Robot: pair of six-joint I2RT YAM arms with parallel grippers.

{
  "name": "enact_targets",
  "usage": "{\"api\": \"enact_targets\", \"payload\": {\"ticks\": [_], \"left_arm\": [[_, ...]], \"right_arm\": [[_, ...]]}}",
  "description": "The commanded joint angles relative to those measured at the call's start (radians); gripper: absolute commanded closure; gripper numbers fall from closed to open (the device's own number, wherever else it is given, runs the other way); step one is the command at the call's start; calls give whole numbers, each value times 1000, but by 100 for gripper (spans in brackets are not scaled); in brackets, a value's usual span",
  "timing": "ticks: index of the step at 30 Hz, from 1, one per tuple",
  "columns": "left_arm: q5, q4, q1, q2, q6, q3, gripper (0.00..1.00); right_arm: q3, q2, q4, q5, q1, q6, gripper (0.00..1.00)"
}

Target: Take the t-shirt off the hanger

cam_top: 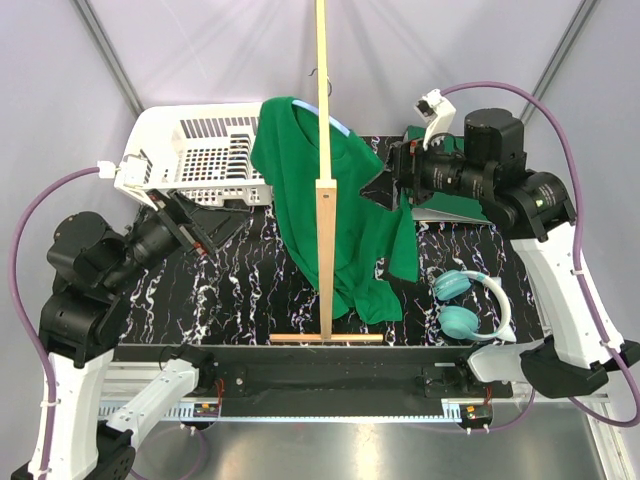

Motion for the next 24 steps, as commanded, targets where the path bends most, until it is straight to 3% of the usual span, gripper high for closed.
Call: {"api": "enact_targets", "payload": {"ticks": [1,6,10,12,14,18,24], "left_arm": [[5,31,5,3,15,-3,2],[8,30,5,7,13,20,2],[12,30,5,10,9,24,2],[17,28,5,12,9,22,2],[14,28,5,10,9,20,2],[14,21,5,4,6,27,2],[9,1,5,4,13,45,2]], "right_arm": [[30,-16,-34,110,53,-64,7],[36,15,-30,209,123,-152,33],[57,39,-16,259,125,-172,45],[56,39,7,243,126,-161,57],[53,41,39,245,125,-147,77],[63,50,55,245,125,-120,97],[60,15,131,142,125,-7,100]]}}
